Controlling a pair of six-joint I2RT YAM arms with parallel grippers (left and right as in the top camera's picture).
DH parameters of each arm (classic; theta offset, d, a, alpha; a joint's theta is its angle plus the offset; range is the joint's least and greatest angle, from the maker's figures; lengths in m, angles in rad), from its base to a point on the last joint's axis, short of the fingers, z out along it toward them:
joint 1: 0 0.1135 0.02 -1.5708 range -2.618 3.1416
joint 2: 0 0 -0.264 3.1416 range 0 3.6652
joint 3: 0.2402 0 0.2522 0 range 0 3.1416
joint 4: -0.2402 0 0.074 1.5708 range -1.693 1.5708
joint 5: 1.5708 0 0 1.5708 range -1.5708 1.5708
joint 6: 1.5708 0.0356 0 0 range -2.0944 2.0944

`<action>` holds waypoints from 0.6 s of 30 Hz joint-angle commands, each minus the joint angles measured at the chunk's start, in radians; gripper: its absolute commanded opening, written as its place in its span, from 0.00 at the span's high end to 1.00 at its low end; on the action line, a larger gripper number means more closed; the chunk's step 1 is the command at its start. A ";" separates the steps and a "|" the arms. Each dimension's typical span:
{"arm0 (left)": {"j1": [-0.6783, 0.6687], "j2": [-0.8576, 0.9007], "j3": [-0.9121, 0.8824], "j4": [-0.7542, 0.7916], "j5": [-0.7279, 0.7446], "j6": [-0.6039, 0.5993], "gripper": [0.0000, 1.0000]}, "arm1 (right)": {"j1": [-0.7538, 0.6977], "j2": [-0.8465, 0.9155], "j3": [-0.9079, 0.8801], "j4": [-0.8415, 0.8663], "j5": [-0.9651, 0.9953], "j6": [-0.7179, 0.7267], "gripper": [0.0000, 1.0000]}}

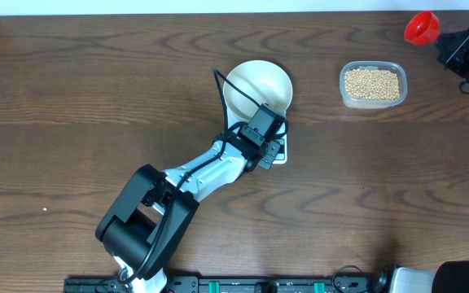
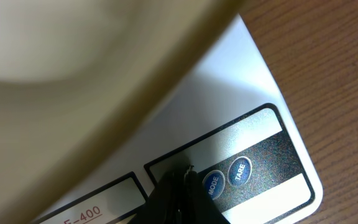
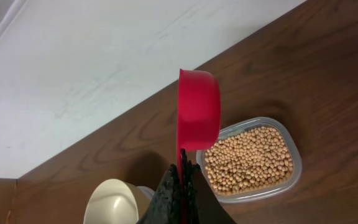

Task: Scoop item into bowl and weigh 50g on scale

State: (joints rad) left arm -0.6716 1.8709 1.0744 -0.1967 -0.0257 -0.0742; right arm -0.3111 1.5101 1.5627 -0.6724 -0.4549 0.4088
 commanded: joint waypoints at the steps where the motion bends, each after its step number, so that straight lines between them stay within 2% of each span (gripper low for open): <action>1: 0.013 0.070 -0.042 -0.022 -0.023 -0.002 0.93 | 0.000 0.000 0.029 0.000 -0.007 -0.013 0.99; 18: 0.000 0.070 -0.042 -0.027 0.072 -0.002 0.93 | 0.000 0.000 0.029 -0.001 -0.007 -0.014 0.99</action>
State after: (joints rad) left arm -0.6697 1.8709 1.0744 -0.1974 0.0013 -0.0742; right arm -0.3111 1.5101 1.5627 -0.6727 -0.4549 0.4088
